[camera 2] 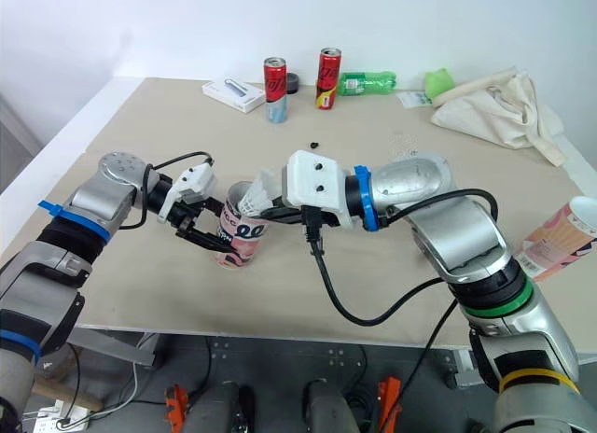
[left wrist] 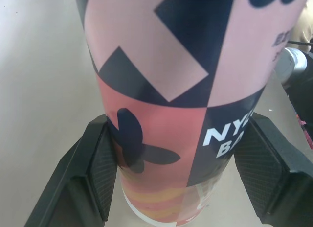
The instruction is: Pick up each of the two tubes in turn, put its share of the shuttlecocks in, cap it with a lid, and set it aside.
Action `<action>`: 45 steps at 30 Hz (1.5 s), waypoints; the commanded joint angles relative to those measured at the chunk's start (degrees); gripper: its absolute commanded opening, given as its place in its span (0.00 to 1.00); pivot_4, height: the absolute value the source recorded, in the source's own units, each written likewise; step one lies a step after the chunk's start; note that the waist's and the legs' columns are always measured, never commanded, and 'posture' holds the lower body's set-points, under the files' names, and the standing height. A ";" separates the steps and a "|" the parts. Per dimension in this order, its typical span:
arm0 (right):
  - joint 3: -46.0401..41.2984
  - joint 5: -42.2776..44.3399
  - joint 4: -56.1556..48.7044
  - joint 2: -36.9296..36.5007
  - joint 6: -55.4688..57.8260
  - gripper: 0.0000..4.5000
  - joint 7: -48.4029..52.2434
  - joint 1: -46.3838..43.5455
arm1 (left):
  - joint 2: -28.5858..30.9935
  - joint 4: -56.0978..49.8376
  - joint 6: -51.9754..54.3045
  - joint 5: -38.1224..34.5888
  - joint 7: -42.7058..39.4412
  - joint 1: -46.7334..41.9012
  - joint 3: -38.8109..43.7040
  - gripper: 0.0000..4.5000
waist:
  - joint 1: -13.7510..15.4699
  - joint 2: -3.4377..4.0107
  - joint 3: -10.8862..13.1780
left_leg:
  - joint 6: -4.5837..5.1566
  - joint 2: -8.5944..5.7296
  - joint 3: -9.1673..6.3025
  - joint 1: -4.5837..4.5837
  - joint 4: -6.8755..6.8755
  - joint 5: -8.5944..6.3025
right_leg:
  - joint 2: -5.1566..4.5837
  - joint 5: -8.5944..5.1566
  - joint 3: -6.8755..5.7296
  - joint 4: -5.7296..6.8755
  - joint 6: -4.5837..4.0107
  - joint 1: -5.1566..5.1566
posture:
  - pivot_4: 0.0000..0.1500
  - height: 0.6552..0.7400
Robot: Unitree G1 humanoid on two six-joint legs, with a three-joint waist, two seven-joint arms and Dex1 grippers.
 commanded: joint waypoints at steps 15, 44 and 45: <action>-27.58 5.94 -2.16 -9.62 12.07 0.59 -7.99 14.73 | -0.39 -2.32 -0.92 0.70 0.08 1.98 1.44 0.68 | 0.37 -0.01 -0.01 | 0.02 -0.06 -0.02 -0.04 0.00 -0.02 | -0.13 -0.01 -0.05 -0.02 0.00 0.02 | 1.00 1.00; -31.41 -6.15 22.70 -2.07 4.10 0.59 -29.30 27.24 | 0.29 -4.10 -0.93 2.11 0.08 4.09 3.25 0.68 | -0.02 0.19 -0.12 | -0.01 -0.03 0.06 0.24 0.00 0.04 | 0.09 -0.04 0.21 0.04 0.29 0.17 | 1.00 1.00; -30.99 -6.27 23.48 -2.00 3.75 0.59 -29.23 26.69 | 0.23 -4.12 -0.89 2.18 0.08 4.12 3.35 0.68 | -0.02 0.19 -0.11 | -0.01 -0.03 0.05 0.23 0.00 0.04 | 0.09 -0.01 0.20 0.04 0.24 0.17 | 1.00 1.00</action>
